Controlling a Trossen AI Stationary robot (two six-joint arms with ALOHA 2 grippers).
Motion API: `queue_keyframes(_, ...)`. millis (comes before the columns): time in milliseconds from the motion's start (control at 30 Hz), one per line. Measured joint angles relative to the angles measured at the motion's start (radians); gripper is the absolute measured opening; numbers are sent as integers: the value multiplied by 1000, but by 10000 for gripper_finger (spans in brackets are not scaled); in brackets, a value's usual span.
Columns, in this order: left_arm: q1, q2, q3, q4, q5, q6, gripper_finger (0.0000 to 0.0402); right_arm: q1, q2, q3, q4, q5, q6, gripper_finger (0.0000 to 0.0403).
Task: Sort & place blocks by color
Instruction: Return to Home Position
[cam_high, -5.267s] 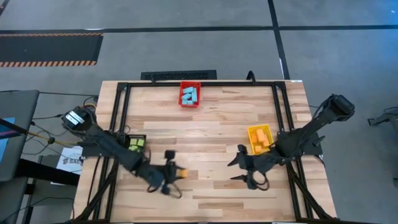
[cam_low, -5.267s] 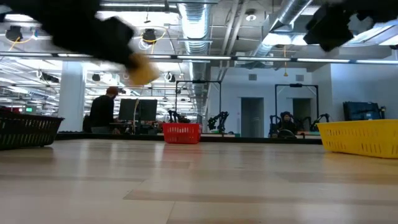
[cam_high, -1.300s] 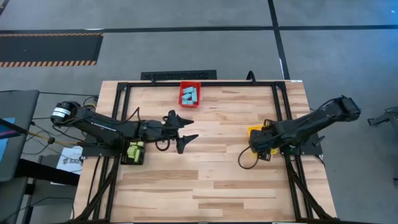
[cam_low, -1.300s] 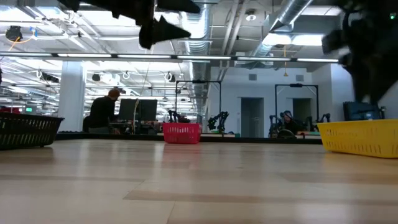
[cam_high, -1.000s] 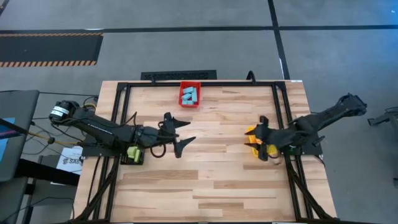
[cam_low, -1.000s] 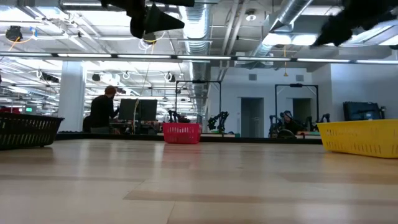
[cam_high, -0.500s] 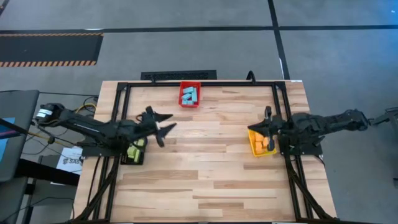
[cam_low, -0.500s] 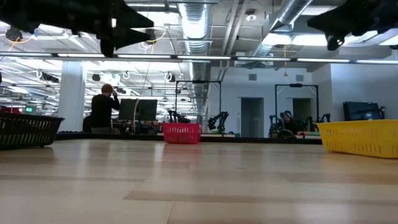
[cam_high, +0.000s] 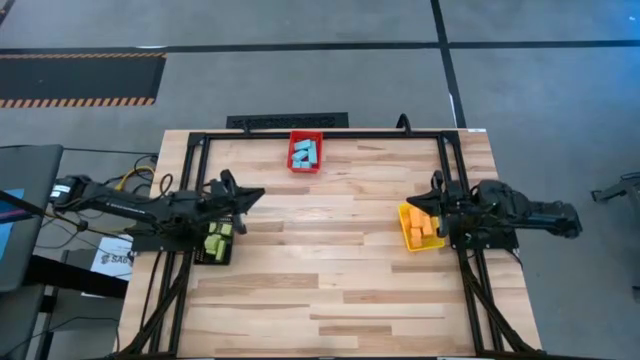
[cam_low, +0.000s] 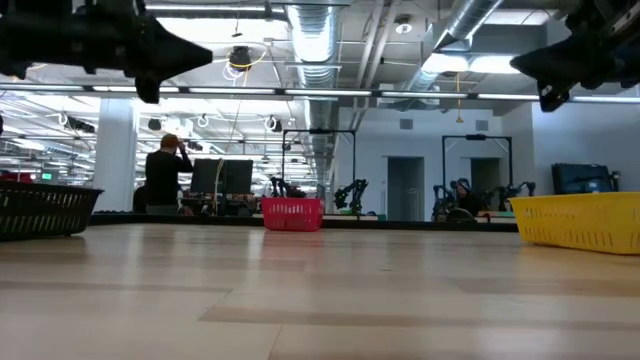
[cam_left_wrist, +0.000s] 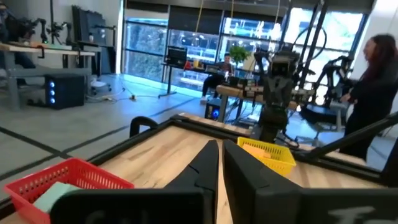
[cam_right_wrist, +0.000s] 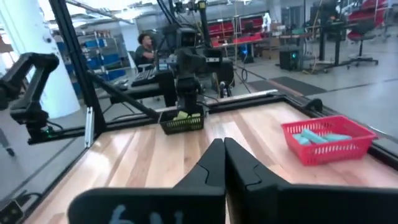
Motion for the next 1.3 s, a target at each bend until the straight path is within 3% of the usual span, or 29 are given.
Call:
queue_keyframes(333, -1, -147, -151, 29, -10, -103, 0, -12, -7, -28, -81, 54, 21, 9)
queue_keyframes(600, -19, -183, -152, -19, -2, -89, 0, -13, -3, -143, 100, 79, 30, 7)
queue_keyframes(900, -87, -186, -153, -62, -8, -48, 0, -9, 4, -143, 91, 77, 29, 39)
queue_keyframes(1133, -145, -290, -154, -98, -66, 39, 0, -9, 4, -143, 87, 77, 28, 44)
queue_keyframes(1300, -176, -385, -154, -165, -54, 49, 0, -9, 4, -145, 92, 77, 26, 43)
